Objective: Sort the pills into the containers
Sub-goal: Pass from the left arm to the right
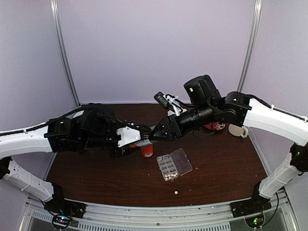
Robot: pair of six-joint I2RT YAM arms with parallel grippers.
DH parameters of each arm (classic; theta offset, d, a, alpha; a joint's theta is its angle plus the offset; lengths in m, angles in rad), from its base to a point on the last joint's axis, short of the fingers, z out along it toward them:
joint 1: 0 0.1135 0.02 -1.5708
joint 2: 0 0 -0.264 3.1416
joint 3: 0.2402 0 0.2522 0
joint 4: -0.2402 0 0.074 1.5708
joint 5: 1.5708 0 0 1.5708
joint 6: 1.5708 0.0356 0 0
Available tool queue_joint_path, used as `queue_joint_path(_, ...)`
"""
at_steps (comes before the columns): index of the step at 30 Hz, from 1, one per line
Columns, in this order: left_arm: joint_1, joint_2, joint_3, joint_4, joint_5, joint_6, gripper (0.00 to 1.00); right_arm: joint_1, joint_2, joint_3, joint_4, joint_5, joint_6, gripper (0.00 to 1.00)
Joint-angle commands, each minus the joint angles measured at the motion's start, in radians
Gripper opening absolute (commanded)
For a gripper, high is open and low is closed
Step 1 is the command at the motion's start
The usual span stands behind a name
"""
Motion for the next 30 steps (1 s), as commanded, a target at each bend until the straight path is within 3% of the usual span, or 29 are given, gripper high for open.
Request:
queue_joint_path(1, -0.049, 0.026, 0.082, 0.123, -0.196, 0.133, 0.00, -0.041, 0.010, -0.053, 0.105, -0.013, 0.214, 0.18)
queue_joint_path(4, -0.055, 0.050, 0.101, 0.120, -0.222, 0.140, 0.00, -0.052, 0.004, -0.073, 0.138, -0.028, 0.232, 0.23)
queue_joint_path(11, -0.046, 0.024, 0.077, 0.153, -0.099, 0.081, 0.00, -0.054, -0.008, -0.059, 0.109, -0.051, 0.154, 0.70)
queue_joint_path(16, -0.039, 0.023, 0.082, 0.148, -0.048, 0.065, 0.00, -0.049, -0.003, -0.055, 0.088, -0.058, 0.136, 0.83)
queue_joint_path(18, -0.038, 0.030, 0.088, 0.136, -0.047, 0.065, 0.00, -0.048, -0.004, -0.054, 0.084, -0.060, 0.132, 0.77)
queue_joint_path(22, -0.038, 0.033, 0.094, 0.127, -0.038, 0.060, 0.00, -0.048, -0.003, -0.050, 0.082, -0.054, 0.134, 0.48)
queue_joint_path(24, -0.038, 0.031, 0.090, 0.131, -0.041, 0.052, 0.00, -0.048, -0.005, -0.049, 0.082, -0.051, 0.132, 0.38)
queue_joint_path(28, -0.038, 0.010, 0.062, 0.164, -0.042, 0.028, 0.13, -0.067, -0.029, -0.050, 0.051, -0.017, 0.109, 0.29)
queue_joint_path(30, -0.034, -0.005, 0.038, 0.183, -0.036, 0.006, 0.26, -0.088, -0.043, -0.050, 0.011, -0.001, 0.083, 0.27)
